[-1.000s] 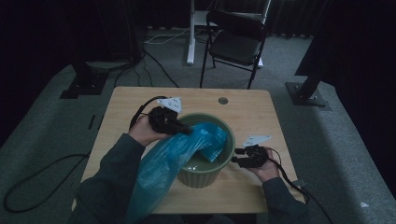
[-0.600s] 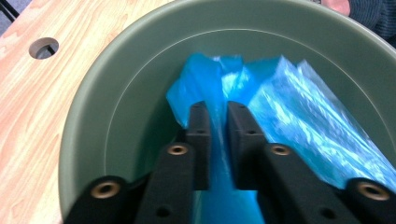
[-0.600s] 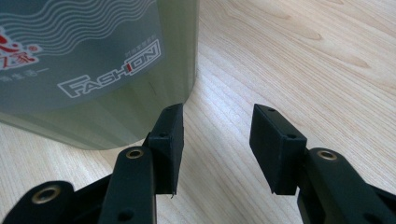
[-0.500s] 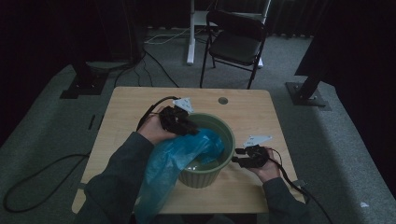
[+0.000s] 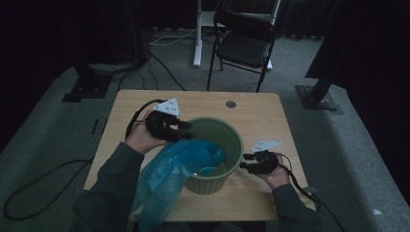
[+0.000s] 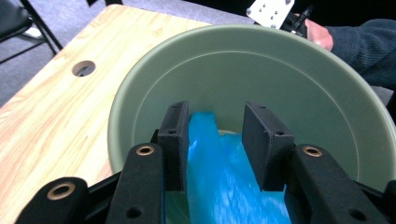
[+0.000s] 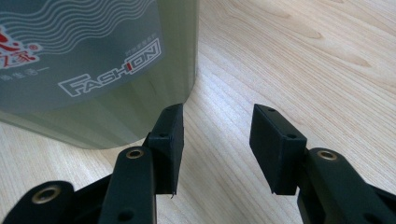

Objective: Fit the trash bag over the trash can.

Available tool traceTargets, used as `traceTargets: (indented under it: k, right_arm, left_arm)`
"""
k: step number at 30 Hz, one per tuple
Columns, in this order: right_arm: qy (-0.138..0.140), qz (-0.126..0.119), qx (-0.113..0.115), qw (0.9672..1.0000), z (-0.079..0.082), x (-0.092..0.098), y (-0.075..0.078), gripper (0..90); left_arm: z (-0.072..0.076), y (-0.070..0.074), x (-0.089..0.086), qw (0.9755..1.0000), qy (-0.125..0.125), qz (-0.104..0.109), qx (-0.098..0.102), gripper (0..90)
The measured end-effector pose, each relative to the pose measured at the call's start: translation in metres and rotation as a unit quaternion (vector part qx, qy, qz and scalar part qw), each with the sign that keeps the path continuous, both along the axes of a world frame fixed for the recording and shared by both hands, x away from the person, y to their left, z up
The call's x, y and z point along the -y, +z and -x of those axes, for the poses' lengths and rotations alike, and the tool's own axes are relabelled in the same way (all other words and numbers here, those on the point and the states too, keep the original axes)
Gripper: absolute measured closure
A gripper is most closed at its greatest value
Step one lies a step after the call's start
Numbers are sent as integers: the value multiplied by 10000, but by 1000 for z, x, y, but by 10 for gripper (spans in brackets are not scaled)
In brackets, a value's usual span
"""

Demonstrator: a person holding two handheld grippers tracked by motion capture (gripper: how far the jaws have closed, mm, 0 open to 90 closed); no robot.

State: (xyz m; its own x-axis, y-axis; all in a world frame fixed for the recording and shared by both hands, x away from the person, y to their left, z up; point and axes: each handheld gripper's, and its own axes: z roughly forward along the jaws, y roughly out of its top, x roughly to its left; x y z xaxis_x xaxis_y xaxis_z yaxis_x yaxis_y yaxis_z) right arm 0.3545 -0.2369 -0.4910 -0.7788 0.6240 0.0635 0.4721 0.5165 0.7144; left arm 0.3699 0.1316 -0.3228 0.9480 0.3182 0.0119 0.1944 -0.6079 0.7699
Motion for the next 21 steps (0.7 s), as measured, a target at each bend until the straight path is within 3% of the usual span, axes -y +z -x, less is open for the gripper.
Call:
traceTargets:
  k: [3, 8, 13, 21]
  right_arm:
    - [29, -36, -66, 10000, -1, 0, -1, 550]
    - [37, -40, -68, 10000, -1, 0, -1, 555]
    - [0, -168, -105, 9998, 0, 2, 0, 571]
    - [-8, -185, -101, 9998, 0, 1, 1, 572]
  left_arm:
    - [4, -3, -13, 9997, 189, 111, 47, 605]
    - [11, -5, -25, 9992, 297, 255, 108, 602]
    - [24, -8, -40, 9983, 445, 269, 261, 595]
    - [32, -9, -53, 9984, 393, 381, 152, 576]
